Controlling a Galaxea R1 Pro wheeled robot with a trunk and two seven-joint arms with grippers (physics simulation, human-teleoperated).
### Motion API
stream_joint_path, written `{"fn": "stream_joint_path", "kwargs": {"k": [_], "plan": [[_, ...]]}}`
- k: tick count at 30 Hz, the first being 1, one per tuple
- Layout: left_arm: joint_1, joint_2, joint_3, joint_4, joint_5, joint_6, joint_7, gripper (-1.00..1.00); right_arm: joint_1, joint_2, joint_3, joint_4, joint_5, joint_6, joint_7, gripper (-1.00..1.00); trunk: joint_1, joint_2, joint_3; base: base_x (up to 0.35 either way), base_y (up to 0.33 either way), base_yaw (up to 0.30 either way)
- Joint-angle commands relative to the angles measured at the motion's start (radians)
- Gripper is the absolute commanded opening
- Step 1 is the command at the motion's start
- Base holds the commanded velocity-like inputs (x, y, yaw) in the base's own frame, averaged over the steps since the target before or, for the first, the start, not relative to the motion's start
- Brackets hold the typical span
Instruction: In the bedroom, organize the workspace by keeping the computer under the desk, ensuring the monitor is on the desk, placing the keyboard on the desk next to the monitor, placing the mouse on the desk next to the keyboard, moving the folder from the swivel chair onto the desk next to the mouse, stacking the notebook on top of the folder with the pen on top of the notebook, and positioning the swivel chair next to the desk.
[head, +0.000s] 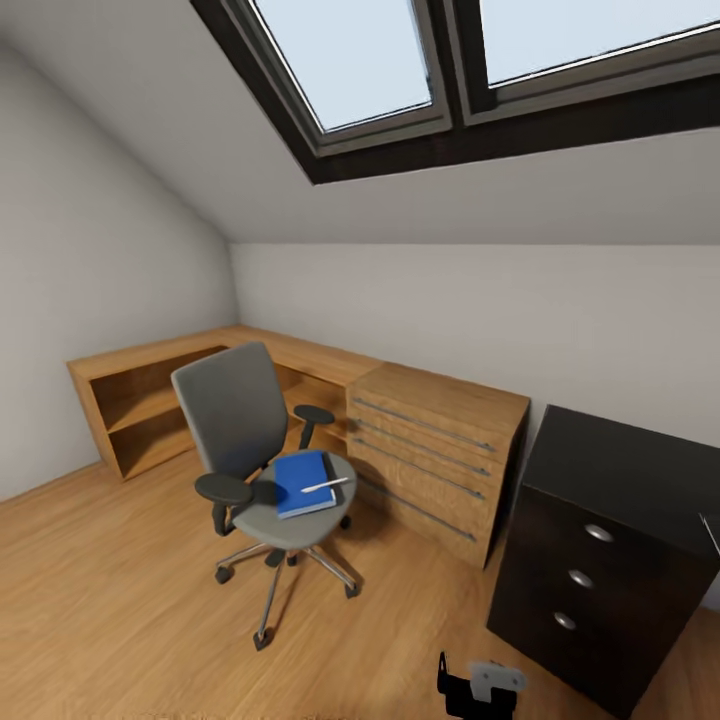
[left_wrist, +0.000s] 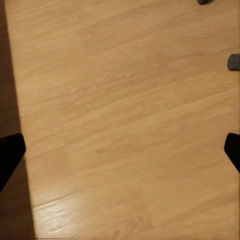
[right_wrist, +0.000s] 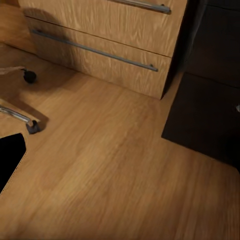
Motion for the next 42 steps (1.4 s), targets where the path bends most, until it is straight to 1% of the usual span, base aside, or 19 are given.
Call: {"fn": "stream_joint_path", "kwargs": {"k": [1, 5, 6, 7, 14, 23, 28, 29, 31, 32, 33, 34, 35, 36, 37, 39, 40, 41, 42], "plan": [[0.000, 0.000, -0.008, -0.002, 0.009, -0.004, 0.002, 1.00, -0.001, 0.000, 0.009, 0.000, -0.002, -0.001, -0.009, 1.00, 0.000, -0.001, -0.002, 0.000, 0.000, 0.247], [0.000, -0.010, -0.010, -0.001, 0.007, -0.004, -0.005, 1.00, -0.001, 0.000, 0.009, 0.000, -0.002, -0.001, -0.009, 1.00, 0.000, -0.001, -0.006, 0.000, 0.000, 0.244], [-0.001, -0.017, -0.011, -0.001, 0.005, -0.005, -0.006, 1.00, -0.001, 0.000, 0.009, 0.000, -0.002, -0.001, -0.009, 1.00, 0.000, -0.001, -0.007, 0.000, 0.000, 0.232], [0.000, -0.032, -0.013, 0.000, 0.000, -0.007, -0.007, 1.00, -0.001, 0.000, 0.009, 0.000, -0.002, -0.001, -0.009, 1.00, 0.000, -0.001, -0.008, 0.000, 0.000, 0.221], [0.000, -0.037, -0.013, 0.000, -0.003, -0.011, -0.006, 1.00, -0.001, -0.005, 0.002, 0.000, -0.009, 0.002, -0.012, 1.00, 0.000, -0.001, -0.016, 0.012, 0.000, 0.214], [-0.001, -0.044, -0.014, 0.000, -0.014, -0.010, -0.004, 1.00, -0.001, -0.016, -0.002, 0.004, -0.028, 0.002, -0.012, 1.00, 0.000, -0.001, -0.019, 0.234, -0.016, 0.069], [0.000, -0.067, -0.014, -0.006, -0.016, -0.012, -0.001, 1.00, -0.001, -0.017, -0.003, 0.004, -0.028, 0.001, -0.012, 1.00, 0.000, -0.001, -0.019, 0.066, -0.015, 0.002], [0.000, -0.078, -0.016, -0.051, -0.017, -0.007, -0.004, 1.00, -0.001, -0.017, -0.005, 0.003, -0.027, 0.001, -0.012, 1.00, 0.000, -0.001, -0.019, 0.013, -0.003, 0.000], [0.000, -0.079, -0.017, -0.117, -0.017, 0.007, -0.004, 1.00, -0.001, -0.017, -0.005, 0.000, -0.026, -0.001, -0.011, 1.00, 0.000, -0.001, -0.019, 0.008, -0.002, 0.000], [0.000, -0.077, -0.016, -0.169, -0.017, 0.038, -0.002, 1.00, -0.001, -0.017, -0.005, -0.003, -0.025, -0.004, -0.010, 1.00, 0.000, -0.001, -0.019, 0.003, -0.001, 0.000], [0.000, -0.069, -0.014, -0.259, -0.017, 0.133, 0.000, 1.00, -0.002, -0.018, -0.005, -0.006, -0.024, -0.014, -0.009, 1.00, 0.000, -0.001, -0.019, 0.002, 0.000, 0.000], [-0.018, -0.041, 0.092, -0.601, -0.007, 0.535, 0.035, 1.00, -0.112, -0.026, -0.009, -0.058, -0.046, 0.010, -0.016, 1.00, 0.000, -0.001, -0.019, 0.000, 0.000, 0.000], [-0.060, -0.041, 0.126, -0.631, 0.005, 0.553, 0.092, 1.00, -0.195, -0.027, -0.012, -0.067, -0.088, 0.093, -0.018, 1.00, 0.000, -0.001, -0.019, 0.000, 0.000, 0.000], [-0.109, -0.042, 0.142, -0.664, 0.044, 0.568, 0.154, 1.00, -0.290, -0.027, -0.013, -0.072, -0.130, 0.239, -0.018, 1.00, 0.000, -0.001, -0.019, 0.000, 0.000, 0.000], [-0.135, -0.043, 0.148, -0.714, 0.083, 0.598, 0.188, 1.00, -0.364, -0.028, -0.014, -0.079, -0.155, 0.389, -0.017, 1.00, 0.000, -0.001, -0.019, 0.000, 0.000, 0.000], [-0.145, -0.043, 0.150, -0.758, 0.105, 0.629, 0.204, 1.00, -0.407, -0.028, -0.015, -0.087, -0.170, 0.495, -0.017, 1.00, 0.000, -0.001, -0.019, 0.000, 0.000, 0.000], [-0.155, -0.044, 0.155, -0.822, 0.129, 0.682, 0.221, 1.00, -0.453, -0.028, -0.027, -0.096, -0.197, 0.624, -0.017, 1.00, 0.000, -0.001, -0.019, 0.000, 0.000, 0.000], [-0.159, -0.043, 0.171, -0.877, 0.148, 0.722, 0.230, 1.00, -0.478, -0.026, -0.062, -0.106, -0.237, 0.693, -0.019, 1.00, 0.000, -0.001, -0.019, 0.000, 0.000, 0.000], [-0.161, -0.045, 0.187, -0.908, 0.159, 0.737, 0.235, 1.00, -0.487, -0.023, -0.088, -0.114, -0.260, 0.717, -0.024, 1.00, 0.000, -0.001, -0.019, 0.000, 0.000, 0.000]]}}
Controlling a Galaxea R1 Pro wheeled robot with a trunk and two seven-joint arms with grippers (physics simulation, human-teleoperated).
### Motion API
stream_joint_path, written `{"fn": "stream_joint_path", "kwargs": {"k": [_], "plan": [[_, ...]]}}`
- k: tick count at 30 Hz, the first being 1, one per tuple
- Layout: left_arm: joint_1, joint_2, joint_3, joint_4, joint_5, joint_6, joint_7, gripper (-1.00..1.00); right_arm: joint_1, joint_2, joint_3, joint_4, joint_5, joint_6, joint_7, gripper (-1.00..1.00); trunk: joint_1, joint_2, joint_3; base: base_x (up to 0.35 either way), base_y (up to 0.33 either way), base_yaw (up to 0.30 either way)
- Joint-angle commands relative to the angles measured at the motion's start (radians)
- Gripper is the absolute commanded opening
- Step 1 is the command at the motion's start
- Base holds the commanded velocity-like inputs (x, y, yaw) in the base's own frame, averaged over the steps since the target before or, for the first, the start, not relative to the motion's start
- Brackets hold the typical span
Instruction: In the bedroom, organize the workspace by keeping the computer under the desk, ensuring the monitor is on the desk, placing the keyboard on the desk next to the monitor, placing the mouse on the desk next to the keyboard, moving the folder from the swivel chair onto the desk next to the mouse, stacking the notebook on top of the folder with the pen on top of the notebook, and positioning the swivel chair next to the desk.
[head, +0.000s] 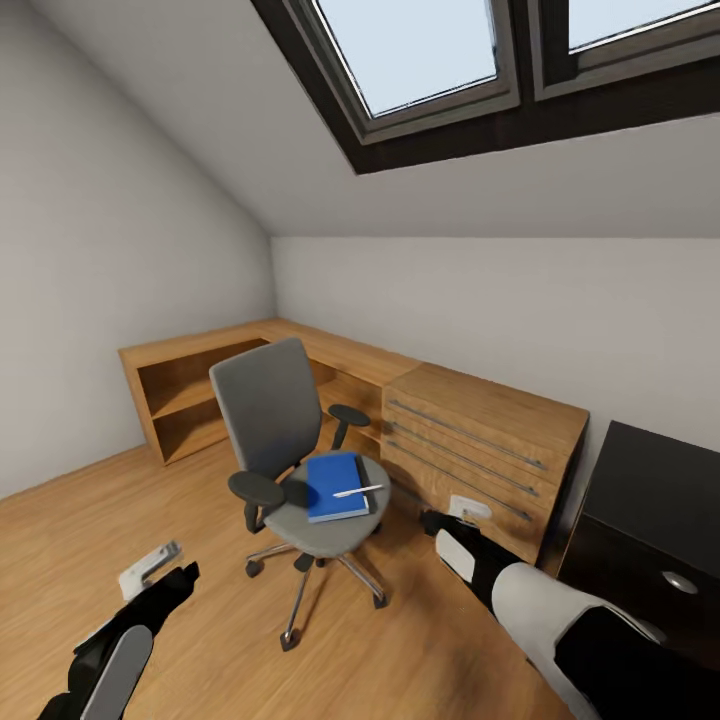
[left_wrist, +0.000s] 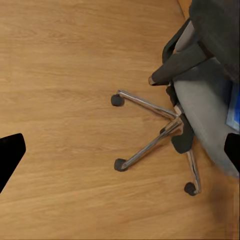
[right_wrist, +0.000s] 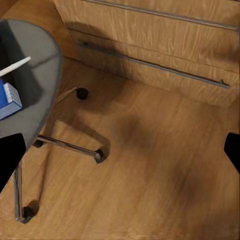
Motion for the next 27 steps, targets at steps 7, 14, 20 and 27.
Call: {"fn": "stream_joint_path", "kwargs": {"k": [7, 14, 20, 27], "plan": [[-0.002, -0.024, 0.031, -0.055, 0.023, 0.027, 0.014, 1.00, -0.016, 0.006, -0.044, -0.010, -0.048, 0.040, -0.038, 1.00, 0.000, -0.001, -0.001, 0.000, 0.000, 0.000], [-0.002, -0.025, 0.036, -0.067, 0.021, 0.026, 0.013, 1.00, -0.015, 0.008, -0.049, -0.004, -0.056, 0.044, -0.043, 1.00, 0.000, -0.001, -0.001, 0.178, 0.000, 0.022], [-0.001, -0.024, 0.070, -0.084, 0.020, 0.012, 0.025, 1.00, -0.012, 0.006, -0.051, -0.007, -0.056, 0.044, -0.043, 1.00, 0.000, -0.001, -0.007, 0.314, 0.001, 0.092], [-0.001, -0.024, 0.076, -0.085, 0.022, 0.011, 0.028, 1.00, -0.011, 0.017, -0.048, -0.004, -0.057, 0.046, -0.042, 1.00, 0.000, -0.001, -0.017, 0.321, 0.070, 0.010]]}}
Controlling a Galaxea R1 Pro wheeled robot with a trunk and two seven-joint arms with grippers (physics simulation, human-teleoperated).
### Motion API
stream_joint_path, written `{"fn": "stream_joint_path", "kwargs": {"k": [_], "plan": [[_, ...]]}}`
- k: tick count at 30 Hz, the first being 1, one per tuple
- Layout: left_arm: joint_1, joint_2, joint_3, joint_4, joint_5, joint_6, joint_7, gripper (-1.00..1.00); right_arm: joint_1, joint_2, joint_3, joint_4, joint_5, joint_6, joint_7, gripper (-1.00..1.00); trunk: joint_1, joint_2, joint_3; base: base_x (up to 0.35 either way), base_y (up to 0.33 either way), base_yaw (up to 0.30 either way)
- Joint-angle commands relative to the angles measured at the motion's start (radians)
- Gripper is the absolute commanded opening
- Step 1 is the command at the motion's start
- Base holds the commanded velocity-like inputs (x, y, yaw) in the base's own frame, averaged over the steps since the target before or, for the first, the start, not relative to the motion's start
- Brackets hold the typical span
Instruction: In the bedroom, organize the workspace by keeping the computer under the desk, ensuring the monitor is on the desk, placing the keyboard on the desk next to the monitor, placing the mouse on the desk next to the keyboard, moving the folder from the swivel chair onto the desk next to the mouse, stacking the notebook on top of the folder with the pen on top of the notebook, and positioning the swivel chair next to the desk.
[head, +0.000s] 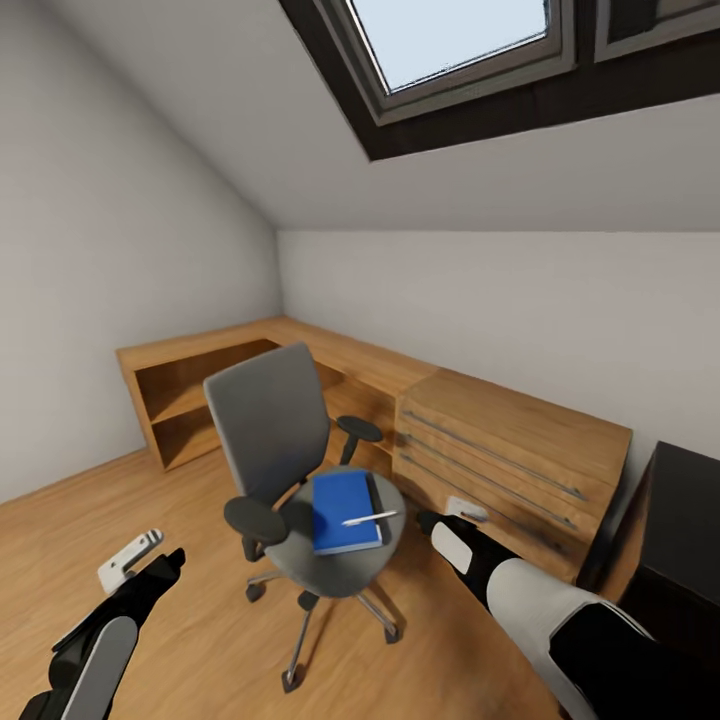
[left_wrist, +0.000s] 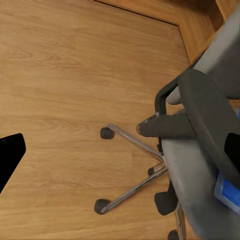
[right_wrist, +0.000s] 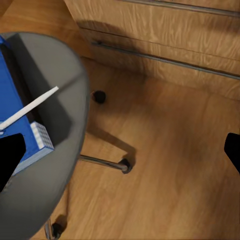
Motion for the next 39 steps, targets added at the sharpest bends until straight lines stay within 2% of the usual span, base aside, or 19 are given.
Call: {"fn": "stream_joint_path", "kwargs": {"k": [1, 10, 15, 17, 20, 25, 30, 32, 33, 35, 38, 39], "plan": [[-0.001, -0.001, 0.007, -0.001, 0.010, 0.003, 0.007, 1.00, -0.001, 0.005, 0.008, -0.001, -0.003, 0.007, -0.007, 1.00, 0.001, -0.001, -0.003, 0.298, 0.117, 0.002], [0.000, -0.004, 0.050, 0.000, 0.015, 0.004, 0.007, 1.00, 0.004, 0.018, 0.009, 0.000, -0.003, 0.005, -0.004, 1.00, 0.001, -0.001, -0.017, 0.209, 0.099, 0.033], [0.000, -0.004, 0.114, -0.001, 0.017, 0.004, 0.006, 1.00, 0.007, 0.022, 0.008, 0.001, -0.004, 0.006, 0.001, 1.00, 0.001, -0.001, -0.022, 0.263, 0.091, 0.071], [0.000, -0.004, 0.128, -0.001, 0.017, 0.004, 0.006, 1.00, 0.009, 0.022, 0.008, 0.002, -0.007, 0.006, 0.002, 1.00, 0.001, -0.001, -0.023, 0.306, 0.117, 0.019], [0.000, -0.004, 0.140, -0.001, 0.017, 0.004, 0.006, 1.00, 0.015, 0.030, 0.008, 0.002, -0.030, 0.006, 0.001, 1.00, 0.001, -0.001, -0.023, 0.312, 0.110, 0.008], [0.000, -0.004, 0.146, -0.001, 0.017, 0.004, 0.006, 1.00, 0.018, 0.050, 0.007, 0.000, -0.094, 0.005, -0.003, 1.00, 0.001, -0.001, -0.023, 0.247, 0.034, 0.002], [0.000, -0.003, 0.149, -0.001, 0.017, 0.004, 0.006, 1.00, 0.019, 0.061, -0.001, -0.006, -0.242, 0.003, -0.015, 1.00, 0.001, -0.001, -0.023, 0.156, 0.006, 0.000], [0.000, -0.003, 0.168, -0.001, 0.017, 0.004, 0.005, 1.00, 0.019, 0.075, -0.007, -0.008, -0.386, -0.007, -0.060, 1.00, 0.001, -0.001, -0.023, 0.096, 0.002, 0.000], [0.000, -0.004, 0.176, -0.001, 0.017, 0.004, 0.005, 1.00, 0.019, 0.075, -0.008, -0.009, -0.425, -0.013, -0.078, 1.00, 0.001, -0.001, -0.023, 0.062, 0.001, 0.000], [0.000, -0.004, 0.201, -0.001, 0.018, 0.004, 0.004, 1.00, 0.019, 0.075, -0.011, -0.018, -0.584, -0.056, -0.147, 1.00, 0.001, -0.001, -0.023, 0.033, 0.001, 0.000], [0.000, -0.004, 0.210, -0.002, 0.018, 0.004, 0.004, 1.00, 0.019, 0.075, -0.012, -0.024, -0.699, -0.112, -0.182, 1.00, 0.001, -0.001, -0.023, 0.017, 0.000, 0.000], [0.000, -0.005, 0.213, -0.002, 0.018, 0.004, 0.004, 1.00, 0.019, 0.075, -0.012, -0.025, -0.770, -0.159, -0.196, 1.00, 0.001, -0.001, -0.023, 0.008, 0.000, 0.000]]}}
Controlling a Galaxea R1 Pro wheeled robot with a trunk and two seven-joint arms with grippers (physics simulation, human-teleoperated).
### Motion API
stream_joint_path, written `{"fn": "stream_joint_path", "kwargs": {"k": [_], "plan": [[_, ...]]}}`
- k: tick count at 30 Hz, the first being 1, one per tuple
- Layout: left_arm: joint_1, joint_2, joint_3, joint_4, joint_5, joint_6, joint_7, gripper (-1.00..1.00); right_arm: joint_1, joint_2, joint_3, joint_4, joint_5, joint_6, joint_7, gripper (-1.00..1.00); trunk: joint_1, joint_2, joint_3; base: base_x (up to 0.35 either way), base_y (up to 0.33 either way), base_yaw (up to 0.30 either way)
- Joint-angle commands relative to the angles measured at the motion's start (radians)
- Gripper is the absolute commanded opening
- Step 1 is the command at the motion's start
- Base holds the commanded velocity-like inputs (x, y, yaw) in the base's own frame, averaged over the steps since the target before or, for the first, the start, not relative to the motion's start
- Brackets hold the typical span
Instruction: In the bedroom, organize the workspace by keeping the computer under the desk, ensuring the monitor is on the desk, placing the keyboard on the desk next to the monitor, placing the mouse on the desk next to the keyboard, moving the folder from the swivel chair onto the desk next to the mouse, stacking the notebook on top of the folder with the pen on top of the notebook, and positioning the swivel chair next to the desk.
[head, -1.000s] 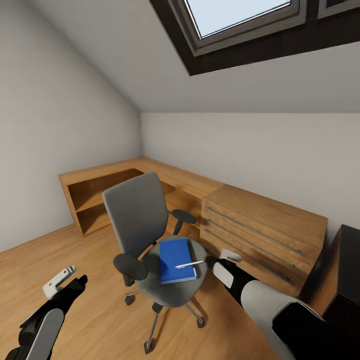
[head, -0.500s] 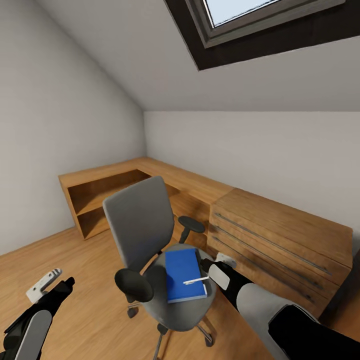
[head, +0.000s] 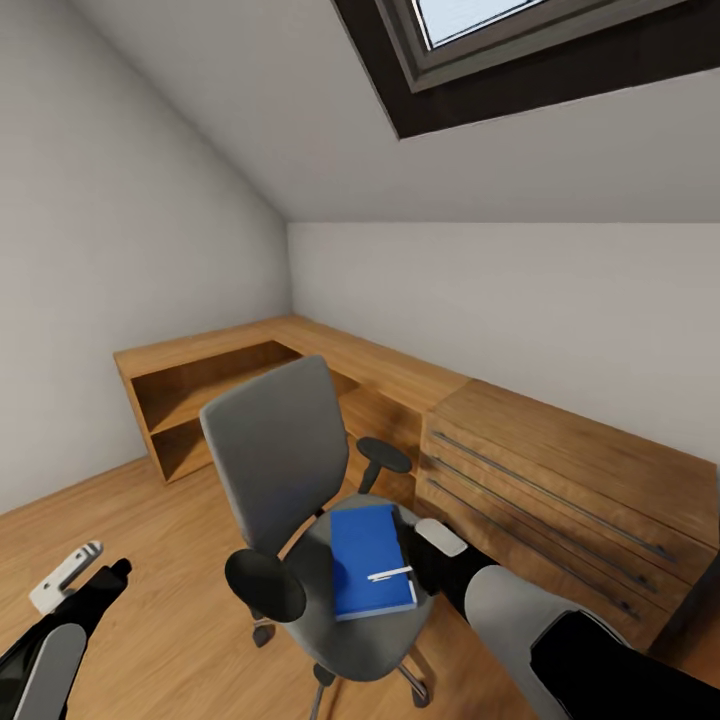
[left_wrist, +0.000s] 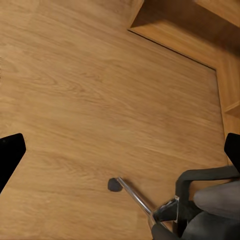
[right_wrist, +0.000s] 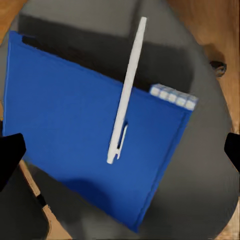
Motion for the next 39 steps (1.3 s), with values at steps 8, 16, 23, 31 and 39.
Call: {"fn": "stream_joint_path", "kwargs": {"k": [8, 16, 23, 31, 39], "plan": [[-0.001, -0.022, 0.004, -0.001, 0.007, 0.003, 0.007, 1.00, 0.000, 0.000, 0.006, 0.004, -0.171, -0.207, -0.027, 1.00, 0.000, -0.001, -0.001, 0.003, 0.000, 0.000], [-0.001, -0.042, 0.003, -0.001, 0.007, 0.002, 0.007, 1.00, 0.011, 0.000, 0.031, 0.006, -0.148, -0.354, -0.029, 1.00, 0.000, -0.001, -0.001, 0.000, 0.000, 0.000], [-0.001, -0.043, 0.004, -0.001, 0.007, 0.002, 0.007, 1.00, 0.014, 0.000, 0.068, 0.037, -0.040, -0.552, -0.085, 1.00, 0.000, -0.001, -0.001, 0.000, 0.000, 0.000], [-0.001, -0.043, 0.005, -0.003, 0.007, 0.002, 0.006, 1.00, 0.014, 0.000, 0.074, 0.026, -0.022, -0.575, -0.194, 1.00, 0.000, -0.001, -0.001, 0.000, 0.000, 0.000], [-0.001, -0.041, 0.004, -0.003, 0.007, 0.003, 0.006, 1.00, 0.014, 0.000, 0.073, 0.015, -0.022, -0.565, -0.214, 1.00, 0.000, -0.001, -0.001, 0.000, 0.000, 0.000]]}}
